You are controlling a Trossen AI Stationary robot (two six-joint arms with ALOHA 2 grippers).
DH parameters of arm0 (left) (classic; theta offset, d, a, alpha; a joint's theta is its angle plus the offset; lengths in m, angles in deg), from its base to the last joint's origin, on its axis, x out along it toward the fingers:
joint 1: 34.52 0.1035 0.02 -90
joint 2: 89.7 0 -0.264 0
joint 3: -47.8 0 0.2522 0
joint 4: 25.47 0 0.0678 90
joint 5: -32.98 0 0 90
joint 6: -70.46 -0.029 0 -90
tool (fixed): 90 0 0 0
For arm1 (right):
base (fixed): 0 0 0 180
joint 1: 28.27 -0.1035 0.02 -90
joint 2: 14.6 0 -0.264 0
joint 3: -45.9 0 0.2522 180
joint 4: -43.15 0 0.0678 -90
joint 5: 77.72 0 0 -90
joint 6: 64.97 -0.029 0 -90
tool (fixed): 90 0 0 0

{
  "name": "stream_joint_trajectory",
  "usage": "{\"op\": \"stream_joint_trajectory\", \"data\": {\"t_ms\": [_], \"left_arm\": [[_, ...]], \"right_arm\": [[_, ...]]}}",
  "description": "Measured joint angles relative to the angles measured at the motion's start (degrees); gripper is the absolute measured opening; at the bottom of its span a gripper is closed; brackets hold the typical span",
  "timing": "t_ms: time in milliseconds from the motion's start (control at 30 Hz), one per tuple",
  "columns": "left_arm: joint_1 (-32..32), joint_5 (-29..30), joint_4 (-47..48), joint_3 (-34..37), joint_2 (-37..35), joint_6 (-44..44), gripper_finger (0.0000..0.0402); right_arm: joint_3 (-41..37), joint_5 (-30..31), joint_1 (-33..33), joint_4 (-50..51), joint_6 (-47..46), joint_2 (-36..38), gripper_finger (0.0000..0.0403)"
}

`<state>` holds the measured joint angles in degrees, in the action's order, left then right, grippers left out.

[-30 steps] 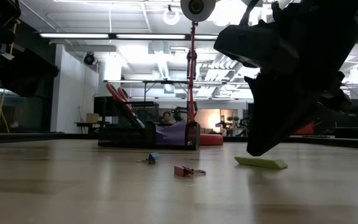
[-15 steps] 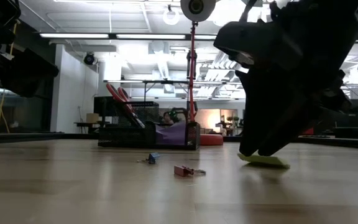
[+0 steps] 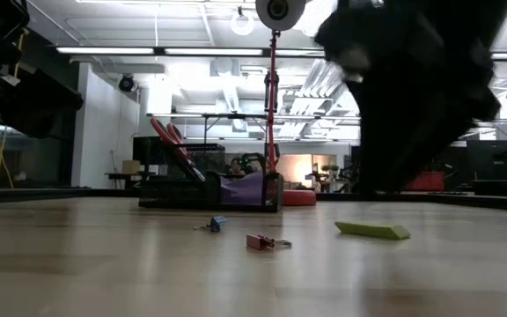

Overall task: Pick and place office supplies into organizer
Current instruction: Put the yellow eraser into the desk organizer

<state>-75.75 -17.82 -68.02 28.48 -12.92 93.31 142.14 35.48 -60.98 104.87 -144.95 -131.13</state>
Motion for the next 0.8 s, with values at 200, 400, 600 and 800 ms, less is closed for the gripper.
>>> {"op": "stream_joint_trajectory", "data": {"t_ms": [200, 400, 600, 800], "left_arm": [[-0.01, 0.03, -0.02, 0.0, 0.0, 0.07, 0.0312], [-0.02, 0.07, -0.03, 0.0, 0.0, 0.07, 0.0312], [0.0, 0.18, -0.02, 0.0, 0.0, 0.07, 0.0312], [-0.01, 0.24, -0.02, 0.0, 0.0, 0.04, 0.0312]], "right_arm": [[-0.48, -0.9, 0.01, -2.11, 1.27, -1.94, 0.0179], [-0.36, -2.71, 0.63, -2.08, 1.83, -3.78, 0.0179], [-0.24, -2.9, 1.14, -2.47, 2.59, -4.15, 0.0159], [-0.24, -2.74, 1.37, -3.63, 3.06, -4.22, 0.005]]}}
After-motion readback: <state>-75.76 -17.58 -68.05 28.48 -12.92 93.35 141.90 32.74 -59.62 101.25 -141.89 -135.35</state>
